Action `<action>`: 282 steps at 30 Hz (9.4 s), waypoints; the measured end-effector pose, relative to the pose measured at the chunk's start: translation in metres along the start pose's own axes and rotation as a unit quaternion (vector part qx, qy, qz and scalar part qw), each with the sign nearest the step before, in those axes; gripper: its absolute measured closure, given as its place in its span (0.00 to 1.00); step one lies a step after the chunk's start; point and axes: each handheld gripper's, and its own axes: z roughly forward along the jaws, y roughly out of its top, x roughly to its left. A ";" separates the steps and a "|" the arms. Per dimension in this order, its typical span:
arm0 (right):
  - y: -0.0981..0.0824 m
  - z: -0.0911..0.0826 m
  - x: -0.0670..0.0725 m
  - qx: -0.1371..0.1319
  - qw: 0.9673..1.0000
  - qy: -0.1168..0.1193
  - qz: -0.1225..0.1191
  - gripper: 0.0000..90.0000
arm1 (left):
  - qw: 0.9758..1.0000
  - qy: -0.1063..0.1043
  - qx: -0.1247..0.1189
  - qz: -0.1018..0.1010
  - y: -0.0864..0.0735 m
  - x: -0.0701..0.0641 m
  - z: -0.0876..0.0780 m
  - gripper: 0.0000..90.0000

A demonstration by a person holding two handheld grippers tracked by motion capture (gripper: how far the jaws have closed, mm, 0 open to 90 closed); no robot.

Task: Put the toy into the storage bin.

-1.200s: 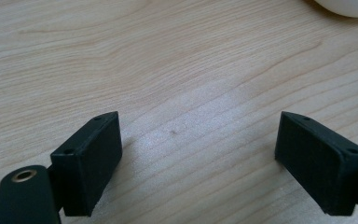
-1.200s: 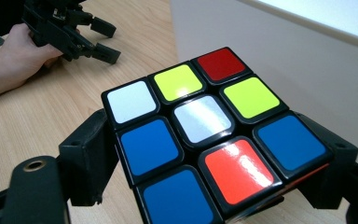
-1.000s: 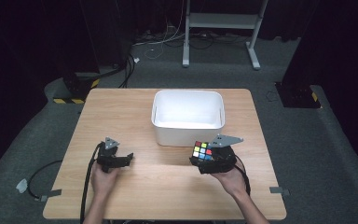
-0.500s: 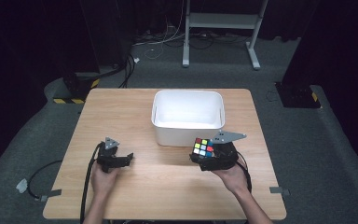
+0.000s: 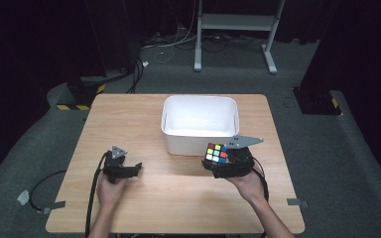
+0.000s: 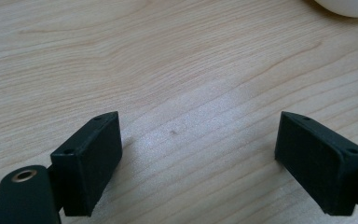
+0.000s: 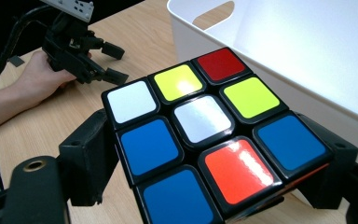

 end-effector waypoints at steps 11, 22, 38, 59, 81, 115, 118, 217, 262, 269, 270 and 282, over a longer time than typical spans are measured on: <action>0.007 -0.003 0.001 -0.005 1.000 0.003 -0.005 0.21 | 1.000 0.000 0.000 0.000 0.000 0.000 0.000 0.17; 0.018 -0.008 0.001 -0.012 1.000 0.004 -0.010 0.21 | 1.000 0.000 0.000 0.000 0.000 0.000 0.000 0.17; 0.028 -0.010 -0.002 -0.017 1.000 0.003 -0.015 0.21 | 1.000 0.000 0.000 0.000 0.000 0.000 0.000 0.17; 0.045 -0.006 -0.009 -0.016 1.000 -0.004 -0.016 0.21 | 1.000 0.000 0.000 0.000 0.000 0.000 0.000 0.17; 0.059 -0.002 -0.018 -0.019 1.000 -0.006 -0.012 0.21 | 1.000 0.000 0.000 0.001 0.000 0.000 0.000 0.16; 0.088 0.007 -0.030 -0.032 0.999 -0.034 0.000 0.21 | 1.000 0.000 0.000 0.001 0.000 0.000 0.000 0.17; 0.090 0.010 -0.032 -0.033 0.999 -0.033 0.001 0.21 | 1.000 0.000 0.000 0.001 0.000 0.000 0.000 0.17; 0.112 0.107 -0.098 0.041 0.992 -0.099 0.073 0.21 | 1.000 0.000 -0.001 0.000 0.001 0.000 0.001 0.17; 0.106 0.111 -0.100 0.061 0.990 -0.102 0.072 0.21 | 1.000 0.001 0.000 0.002 0.001 0.000 0.001 0.17; 0.104 0.108 -0.102 0.059 0.990 -0.102 0.077 0.21 | 1.000 0.001 0.000 0.001 0.001 0.000 0.001 0.17; 0.103 0.107 -0.102 0.059 0.990 -0.102 0.076 0.21 | 1.000 0.001 0.000 0.001 0.001 0.000 0.001 0.17; 0.103 0.097 -0.102 0.052 0.991 -0.100 0.074 0.21 | 1.000 0.001 0.000 0.001 0.001 0.000 0.001 0.17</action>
